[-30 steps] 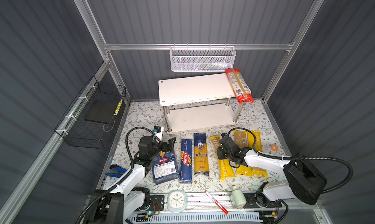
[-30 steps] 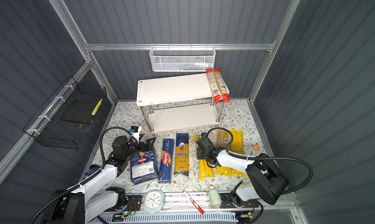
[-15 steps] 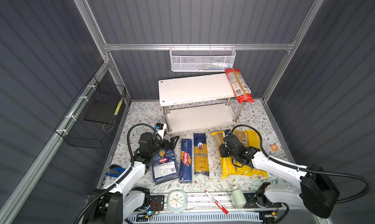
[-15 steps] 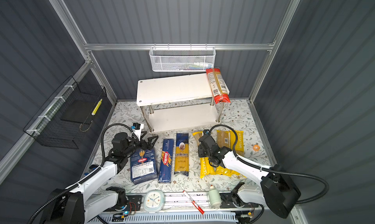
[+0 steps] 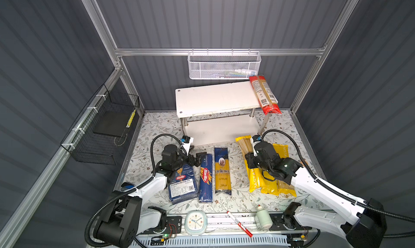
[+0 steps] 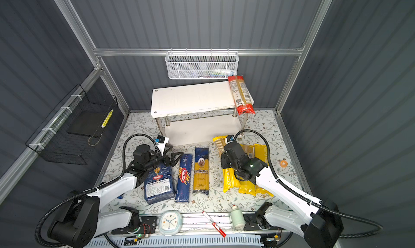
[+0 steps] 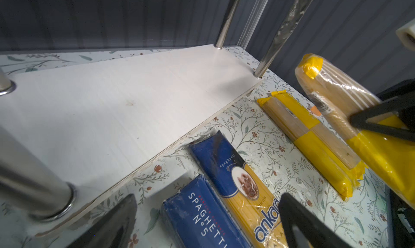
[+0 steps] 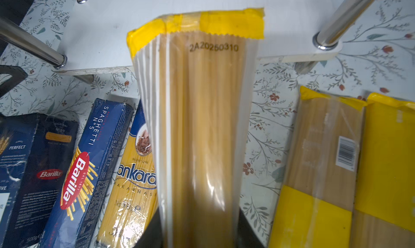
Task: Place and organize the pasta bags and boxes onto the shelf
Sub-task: 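Raise the Pastatime bag upright and carry it toward the shelf's top tier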
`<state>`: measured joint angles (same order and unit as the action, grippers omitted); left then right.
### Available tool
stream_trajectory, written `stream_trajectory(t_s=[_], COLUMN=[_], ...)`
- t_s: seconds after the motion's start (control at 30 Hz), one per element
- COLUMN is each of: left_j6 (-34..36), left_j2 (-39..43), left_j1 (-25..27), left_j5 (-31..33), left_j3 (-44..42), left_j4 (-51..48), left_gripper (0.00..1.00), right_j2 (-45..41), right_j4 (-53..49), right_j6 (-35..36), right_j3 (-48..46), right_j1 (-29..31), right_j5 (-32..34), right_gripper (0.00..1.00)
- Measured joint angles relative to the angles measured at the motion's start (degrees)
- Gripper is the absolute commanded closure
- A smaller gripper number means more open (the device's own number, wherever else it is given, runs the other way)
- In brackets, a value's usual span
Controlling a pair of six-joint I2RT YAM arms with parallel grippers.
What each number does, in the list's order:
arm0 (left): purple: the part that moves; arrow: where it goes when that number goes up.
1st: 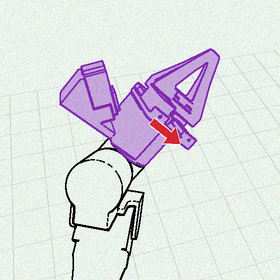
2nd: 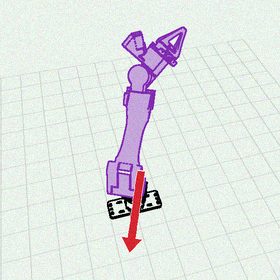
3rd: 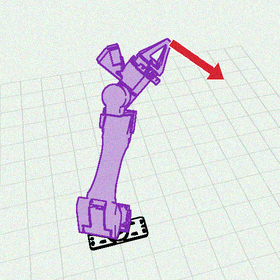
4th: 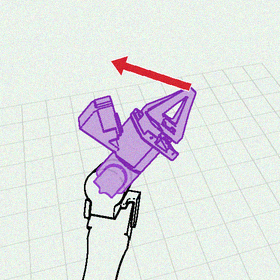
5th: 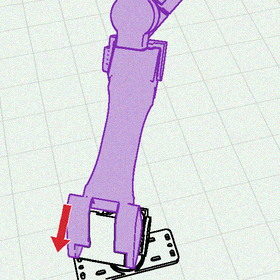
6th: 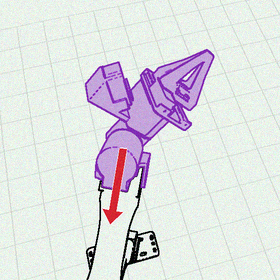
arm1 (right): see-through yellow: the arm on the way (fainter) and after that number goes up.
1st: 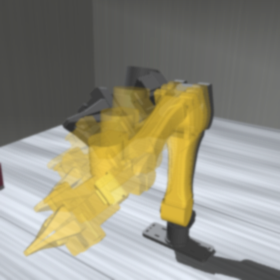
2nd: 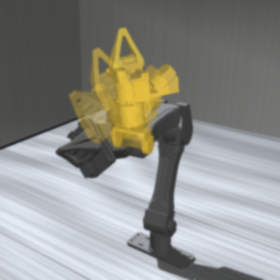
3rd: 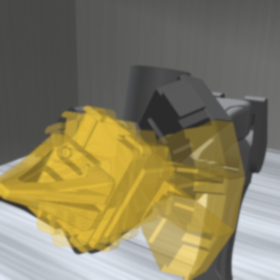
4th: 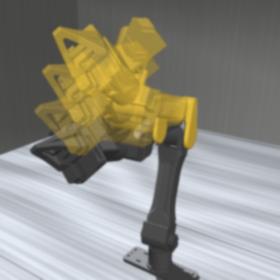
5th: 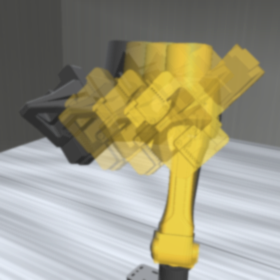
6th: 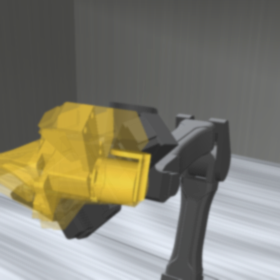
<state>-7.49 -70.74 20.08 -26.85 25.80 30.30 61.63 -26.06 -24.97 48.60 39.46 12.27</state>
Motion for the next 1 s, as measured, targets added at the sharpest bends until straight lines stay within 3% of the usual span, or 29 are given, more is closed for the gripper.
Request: stream_trajectory(t_s=[0.37, 1.0], left_j6=[1.29, 1.75], left_j2=[-0.76, 0.70], left_j1=[1.01, 1.01], left_j5=[0.33, 1.97], left_j3=[-2.08, -2.10], left_j4=[1.95, 1.88], left_gripper=[0.01, 0.01], right_j2=[-0.98, 1.05], right_j4=[-7.87, -12.24], right_j6=[2.95, 6.05], right_j3=[9.01, 22.12], right_j1=[0.00, 0.00], right_j5=[1.68, 2.14], right_gripper=[0.69, 0.69])
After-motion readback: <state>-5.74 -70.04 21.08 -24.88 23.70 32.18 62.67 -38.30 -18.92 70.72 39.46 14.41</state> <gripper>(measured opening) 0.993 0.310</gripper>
